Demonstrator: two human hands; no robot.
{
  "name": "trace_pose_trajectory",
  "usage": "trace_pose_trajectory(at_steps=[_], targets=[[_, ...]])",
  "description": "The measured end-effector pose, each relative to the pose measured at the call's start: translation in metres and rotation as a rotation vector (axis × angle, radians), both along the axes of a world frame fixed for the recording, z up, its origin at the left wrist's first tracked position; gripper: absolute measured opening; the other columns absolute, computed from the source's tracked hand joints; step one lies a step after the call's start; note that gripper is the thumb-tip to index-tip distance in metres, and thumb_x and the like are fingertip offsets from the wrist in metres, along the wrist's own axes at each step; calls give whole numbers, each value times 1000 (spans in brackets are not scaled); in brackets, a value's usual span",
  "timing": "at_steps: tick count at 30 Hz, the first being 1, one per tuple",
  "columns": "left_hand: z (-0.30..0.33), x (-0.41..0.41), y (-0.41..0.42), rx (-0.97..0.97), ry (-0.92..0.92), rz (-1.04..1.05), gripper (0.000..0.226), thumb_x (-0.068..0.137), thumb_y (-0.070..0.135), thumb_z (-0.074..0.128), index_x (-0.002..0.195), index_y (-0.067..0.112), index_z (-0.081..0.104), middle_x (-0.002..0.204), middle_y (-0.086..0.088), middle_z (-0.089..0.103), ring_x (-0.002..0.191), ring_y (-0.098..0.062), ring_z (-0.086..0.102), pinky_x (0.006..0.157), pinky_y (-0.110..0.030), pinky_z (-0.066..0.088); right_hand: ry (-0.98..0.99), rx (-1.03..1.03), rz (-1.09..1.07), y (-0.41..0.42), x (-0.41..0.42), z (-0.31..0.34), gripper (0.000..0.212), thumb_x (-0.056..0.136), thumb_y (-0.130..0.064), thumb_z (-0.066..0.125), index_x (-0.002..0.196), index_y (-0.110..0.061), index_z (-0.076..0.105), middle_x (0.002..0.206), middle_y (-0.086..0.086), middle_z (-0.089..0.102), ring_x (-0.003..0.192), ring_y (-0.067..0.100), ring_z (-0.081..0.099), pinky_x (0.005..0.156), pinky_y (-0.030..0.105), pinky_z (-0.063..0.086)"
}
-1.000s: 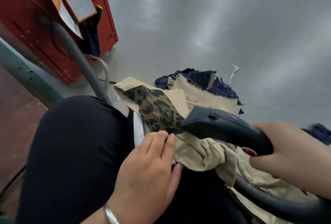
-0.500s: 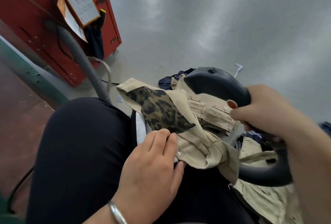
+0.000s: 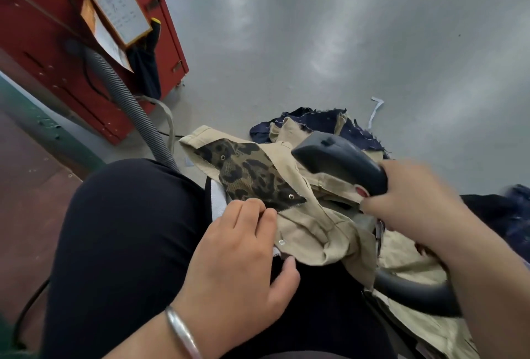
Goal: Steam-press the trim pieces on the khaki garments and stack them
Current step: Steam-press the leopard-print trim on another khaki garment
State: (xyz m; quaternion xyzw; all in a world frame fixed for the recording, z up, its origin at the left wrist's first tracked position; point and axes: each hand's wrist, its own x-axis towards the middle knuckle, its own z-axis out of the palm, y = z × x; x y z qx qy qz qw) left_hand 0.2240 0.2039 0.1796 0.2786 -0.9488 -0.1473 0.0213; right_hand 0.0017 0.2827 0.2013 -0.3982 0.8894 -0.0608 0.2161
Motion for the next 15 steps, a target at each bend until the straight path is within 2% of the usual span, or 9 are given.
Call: trace_pose_trajectory(at_steps=[2,4,5,7,9,10,12,15], targets=[[7,-2,-5,13,-22,-14,45,80,40,41,98,8,68,92,-1,56,86,-20,53,74,-37,51,-37,-66,-47,-10,-8,-1,11,82,-24,70,83,-22,59,62,1,62,58,22,65,53,29,47],[11,-6,-16,-52,-59,-46,39,81,31,36,92,14,69,89,1,55,84,-21,51,72,-38,48,-102,-144,-76,-10,-12,2,17,80,-22,71,76,-23,55,48,-2,59,46,18,63,46,26,43],[14,-10,-25,-96,-77,-74,35,81,27,37,89,18,69,91,1,55,86,-21,51,74,-37,46,-128,-161,-77,-6,-12,5,18,79,-21,71,74,-24,54,42,-3,58,38,14,60,42,24,40],[17,-23,-49,-141,-122,-152,23,82,18,47,90,27,67,102,4,51,99,-19,48,83,-33,39,-134,-169,-56,2,-10,6,19,78,-19,72,73,-24,54,44,-7,60,32,10,56,38,23,37],[19,-38,-79,-100,-172,-183,22,87,11,53,99,29,59,107,8,46,101,-15,48,81,-27,38,-123,-157,-59,11,-9,5,17,78,-19,73,74,-21,56,43,1,59,31,8,53,36,22,35],[20,-47,-95,-63,-209,-161,23,88,15,58,107,28,54,109,7,45,99,-16,51,77,-26,40,-134,-153,-74,15,-9,5,16,78,-20,73,76,-20,57,43,2,58,30,7,51,35,22,35],[19,-59,-125,15,-284,-119,52,82,38,70,127,31,44,117,5,43,98,-16,51,78,-28,44,-172,-148,-113,22,-9,6,16,78,-20,73,78,-19,57,45,2,60,29,6,49,35,21,35],[17,-69,-156,-97,-478,-210,90,58,75,67,137,43,38,138,5,31,125,-19,34,99,-40,41,-201,-158,-145,31,-9,9,15,76,-18,72,76,-19,57,46,-2,61,28,8,50,42,22,38]])
